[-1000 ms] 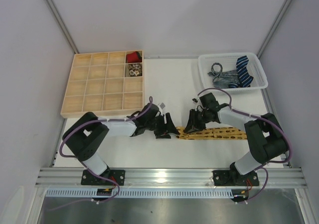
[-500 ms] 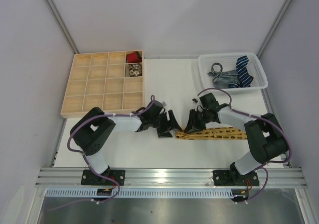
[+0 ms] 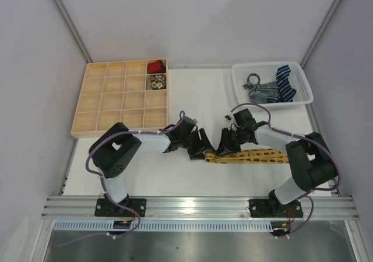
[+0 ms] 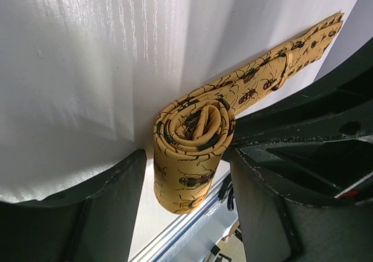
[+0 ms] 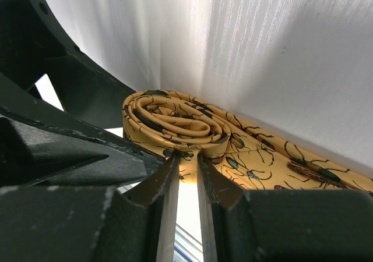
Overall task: Roll the ties
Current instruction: Roll the tie
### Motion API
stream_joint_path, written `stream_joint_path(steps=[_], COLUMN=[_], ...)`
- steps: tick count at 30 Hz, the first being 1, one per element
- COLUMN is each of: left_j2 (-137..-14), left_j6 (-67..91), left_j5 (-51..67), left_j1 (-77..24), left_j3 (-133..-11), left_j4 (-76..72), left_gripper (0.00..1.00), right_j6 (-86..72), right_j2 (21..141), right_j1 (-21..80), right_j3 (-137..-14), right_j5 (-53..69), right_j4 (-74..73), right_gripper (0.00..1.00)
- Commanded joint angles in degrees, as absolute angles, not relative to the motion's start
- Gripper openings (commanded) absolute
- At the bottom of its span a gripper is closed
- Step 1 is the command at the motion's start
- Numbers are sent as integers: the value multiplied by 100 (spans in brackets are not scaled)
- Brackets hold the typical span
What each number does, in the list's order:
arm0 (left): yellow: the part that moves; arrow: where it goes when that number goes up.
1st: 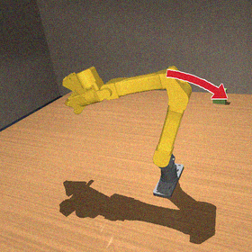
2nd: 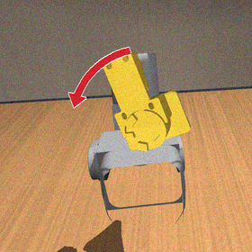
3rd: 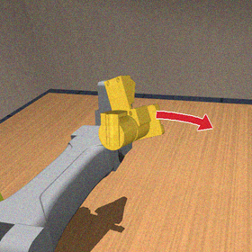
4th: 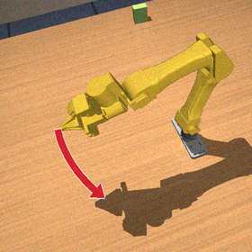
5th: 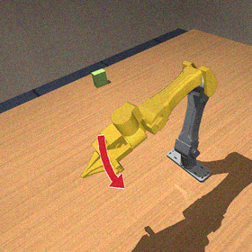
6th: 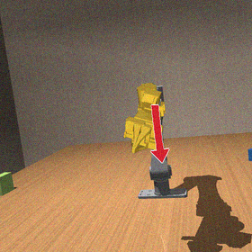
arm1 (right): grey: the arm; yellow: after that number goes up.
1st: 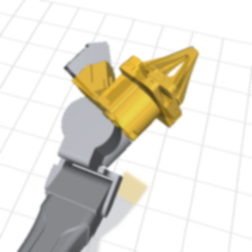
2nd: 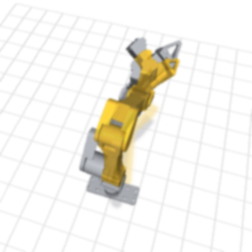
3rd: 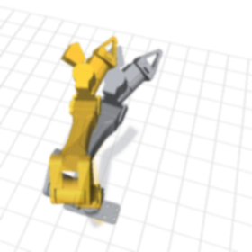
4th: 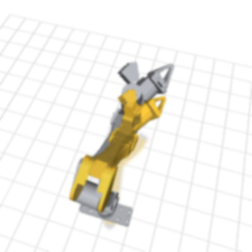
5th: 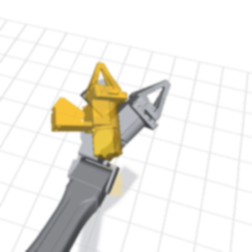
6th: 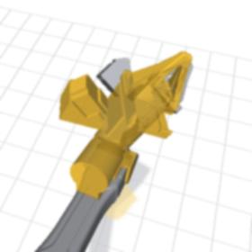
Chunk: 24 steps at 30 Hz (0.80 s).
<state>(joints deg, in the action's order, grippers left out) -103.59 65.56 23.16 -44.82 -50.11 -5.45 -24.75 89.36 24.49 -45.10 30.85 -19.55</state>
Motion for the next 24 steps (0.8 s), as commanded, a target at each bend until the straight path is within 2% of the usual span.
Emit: stream_joint_path(steps=[1, 8, 10, 11, 14, 15, 17, 24], left_j2=[-10590, -10670, -10661, -10670, -10617, -10582, -10530, -10152], left_j6=[6741, 6759, 6724, 6611, 6181, 6074, 5776, 4932], left_j5=[2206, 2162, 2101, 2074, 1741, 1627, 1363, 406], left_j1=[-4570, -4667, -4667, -4667, -4719, -4728, -4763, -4922], left_j3=[-5089, -5186, -5220, -5256, -5528, -5598, -5713, -5809], left_j4=[-474, -475, -466, -414, 172, 315, 649, 1851], left_gripper=[65, 57, 50, 40, 27, 16, 1, 0], right_j6=[-2373, -2391, -2391, -2399, -2382, -2382, -2364, -2355], right_j2=[8877, 8868, 8868, 8842, 8816, 8781, 8763, 8806], right_j1=[2426, 2426, 2434, 2426, 2426, 2434, 2426, 2426], right_j3=[-4465, -4482, -4474, -4474, -4508, -4517, -4579, -5088], right_j5=[3006, 3032, 3041, 3041, 3024, 3015, 2988, 2971], right_j4=[-1951, -1942, -1960, -1951, -1986, -1995, -2065, -2197], right_gripper=[24, 24, 24, 24, 24, 24, 24, 24])
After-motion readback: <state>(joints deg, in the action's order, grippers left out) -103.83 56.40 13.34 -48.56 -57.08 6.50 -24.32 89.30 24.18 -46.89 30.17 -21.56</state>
